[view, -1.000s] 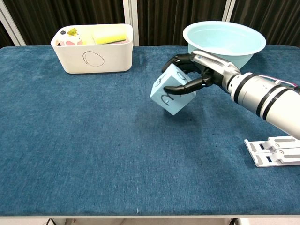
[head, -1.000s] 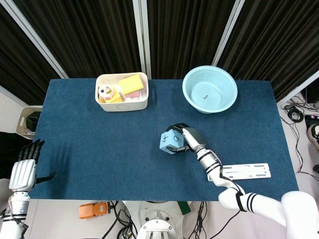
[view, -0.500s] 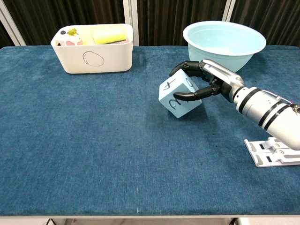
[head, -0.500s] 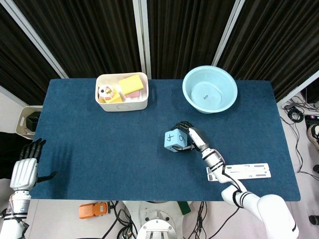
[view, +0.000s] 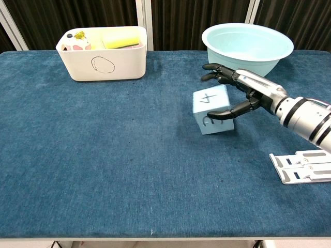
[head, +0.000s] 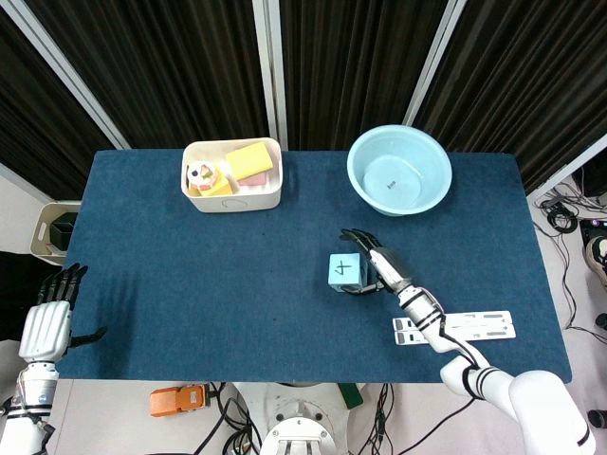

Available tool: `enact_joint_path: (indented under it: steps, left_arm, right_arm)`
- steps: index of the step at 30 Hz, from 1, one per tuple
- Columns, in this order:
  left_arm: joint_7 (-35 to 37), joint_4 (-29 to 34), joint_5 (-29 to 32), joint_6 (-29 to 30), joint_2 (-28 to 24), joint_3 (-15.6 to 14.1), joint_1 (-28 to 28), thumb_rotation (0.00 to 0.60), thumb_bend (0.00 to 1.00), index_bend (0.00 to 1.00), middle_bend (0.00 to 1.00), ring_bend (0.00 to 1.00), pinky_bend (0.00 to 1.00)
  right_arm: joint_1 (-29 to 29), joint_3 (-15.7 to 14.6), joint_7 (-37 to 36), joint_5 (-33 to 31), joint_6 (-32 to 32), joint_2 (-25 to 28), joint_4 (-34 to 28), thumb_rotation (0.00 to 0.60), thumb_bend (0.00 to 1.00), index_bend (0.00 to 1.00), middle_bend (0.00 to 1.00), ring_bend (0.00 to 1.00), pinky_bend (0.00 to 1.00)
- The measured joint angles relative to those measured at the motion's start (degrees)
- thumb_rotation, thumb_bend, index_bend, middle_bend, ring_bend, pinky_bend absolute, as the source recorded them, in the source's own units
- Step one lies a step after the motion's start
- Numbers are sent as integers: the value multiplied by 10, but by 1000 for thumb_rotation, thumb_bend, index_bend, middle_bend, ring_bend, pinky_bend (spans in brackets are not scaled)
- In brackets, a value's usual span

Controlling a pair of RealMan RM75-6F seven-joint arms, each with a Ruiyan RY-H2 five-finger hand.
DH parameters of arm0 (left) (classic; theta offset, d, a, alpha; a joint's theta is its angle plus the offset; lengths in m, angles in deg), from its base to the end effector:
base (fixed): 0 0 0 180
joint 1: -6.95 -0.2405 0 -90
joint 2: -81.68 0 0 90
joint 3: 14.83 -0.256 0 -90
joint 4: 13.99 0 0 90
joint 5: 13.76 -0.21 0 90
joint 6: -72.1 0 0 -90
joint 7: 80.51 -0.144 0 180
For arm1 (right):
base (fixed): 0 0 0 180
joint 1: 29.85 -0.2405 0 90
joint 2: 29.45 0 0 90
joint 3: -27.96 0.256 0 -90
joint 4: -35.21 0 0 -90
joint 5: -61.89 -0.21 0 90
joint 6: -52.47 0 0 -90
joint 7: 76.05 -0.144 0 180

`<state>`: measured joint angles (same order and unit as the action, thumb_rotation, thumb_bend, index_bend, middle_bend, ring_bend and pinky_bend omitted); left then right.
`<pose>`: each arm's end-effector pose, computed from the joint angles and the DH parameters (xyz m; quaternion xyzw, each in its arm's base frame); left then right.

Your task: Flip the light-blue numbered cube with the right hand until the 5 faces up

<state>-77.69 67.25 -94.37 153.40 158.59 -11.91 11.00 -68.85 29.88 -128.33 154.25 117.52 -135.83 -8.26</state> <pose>-0.3439 0.1765 0.0992 -0.5544 -0.4567 -0.3717 0.5881 -0.2079 -0.3443 -0.0642 0.6193 -0.5418 0.5290 0.2076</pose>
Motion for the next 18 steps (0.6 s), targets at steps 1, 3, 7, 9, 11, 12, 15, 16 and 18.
enact_joint_path:
  steps: [1,3,7,9,11,12,15,16,18]
  left_arm:
    - [0,0,0,0,0,0,0,600,10,13,0,0,0]
    - [1,-1,-1,0,0,0,0,600,11,13,0,0,0]
    - [3,-3,-1,1,0,-1,-1,600,11,13,0,0,0]
    - [4,-3,-2,2,-1,-1,-1,600,11,13,0,0,0]
    - [4,-3,-2,2,0,0,0,600,10,13,0,0,0]
    - [5,-3,-3,1,0,0,0,600,10,13,0,0,0]
    - [6,-4,-5,2,2,0,1,600,10,13,0,0,0]
    - [6,-4,-5,2,3,0,2,600,10,13,0,0,0]
    - [7,-6,-7,3,3,0,2,600,11,13,0,0,0]
  right_arm:
    - [1,-1,9,0,-1,9,-12,509,262,0,75,0,0]
    - [4,-4,34,-1,-3,31,-43,509,261,0,69,0,0]
    - [8,-5,98,-7,-8,76,-106,510,258,0,68,0,0]
    - [11,-4,145,-16,-17,103,-148,509,252,0,69,0,0]
    - [13,-1,194,-28,-26,129,-192,508,247,0,69,0,0]
    - [14,2,231,-40,-34,147,-225,506,247,0,69,0,0]
    - [16,10,336,-82,-54,193,-317,499,243,0,69,0,0]
    - [17,13,370,-99,-60,206,-344,490,241,0,69,0,0]
    - [16,20,454,-143,-71,233,-403,472,239,0,69,0,0]
